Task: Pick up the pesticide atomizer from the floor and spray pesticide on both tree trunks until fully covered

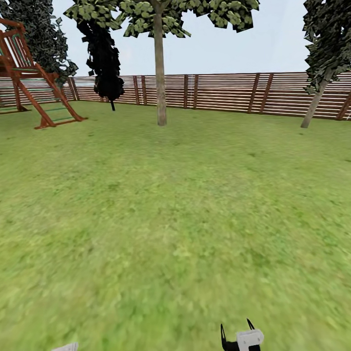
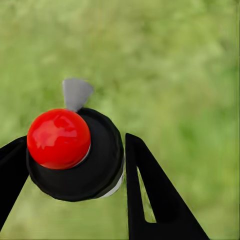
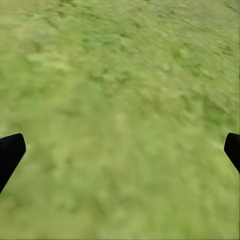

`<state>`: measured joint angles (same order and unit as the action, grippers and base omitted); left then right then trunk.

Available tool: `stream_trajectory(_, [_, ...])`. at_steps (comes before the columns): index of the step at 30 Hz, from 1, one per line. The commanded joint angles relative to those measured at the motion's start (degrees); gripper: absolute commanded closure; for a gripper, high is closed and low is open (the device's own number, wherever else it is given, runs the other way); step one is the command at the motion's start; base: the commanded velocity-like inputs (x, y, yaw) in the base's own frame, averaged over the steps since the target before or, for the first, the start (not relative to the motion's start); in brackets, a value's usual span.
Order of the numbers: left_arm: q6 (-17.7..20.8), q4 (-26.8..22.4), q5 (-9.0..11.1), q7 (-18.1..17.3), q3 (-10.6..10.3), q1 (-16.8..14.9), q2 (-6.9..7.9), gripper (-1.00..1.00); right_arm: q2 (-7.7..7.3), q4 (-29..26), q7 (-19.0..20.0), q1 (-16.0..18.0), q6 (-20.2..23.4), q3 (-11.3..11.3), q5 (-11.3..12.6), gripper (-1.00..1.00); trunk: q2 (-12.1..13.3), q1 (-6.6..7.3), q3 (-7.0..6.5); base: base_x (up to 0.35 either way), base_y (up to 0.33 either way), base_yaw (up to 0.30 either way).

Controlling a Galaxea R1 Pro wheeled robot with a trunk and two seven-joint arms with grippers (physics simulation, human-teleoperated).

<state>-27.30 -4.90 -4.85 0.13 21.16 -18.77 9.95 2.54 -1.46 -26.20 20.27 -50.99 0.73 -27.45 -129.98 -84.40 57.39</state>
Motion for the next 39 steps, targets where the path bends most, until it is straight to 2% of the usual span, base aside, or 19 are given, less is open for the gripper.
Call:
stream_trajectory(1, [-0.24,0.06,-0.51,0.01,0.44,-0.04,-0.01,1.00,0.01,0.05,-0.58,0.04,0.01,0.06,-0.50,-1.00,-0.02,-0.03,0.05,0.339,0.000,0.000])
stream_trajectory(39, [-0.21,0.06,-0.51,0.04,0.45,-0.04,-0.02,1.00,0.01,0.05,-0.60,0.04,0.01,0.06,-0.50,-1.00,-0.02,-0.03,0.05,0.339,0.000,0.000])
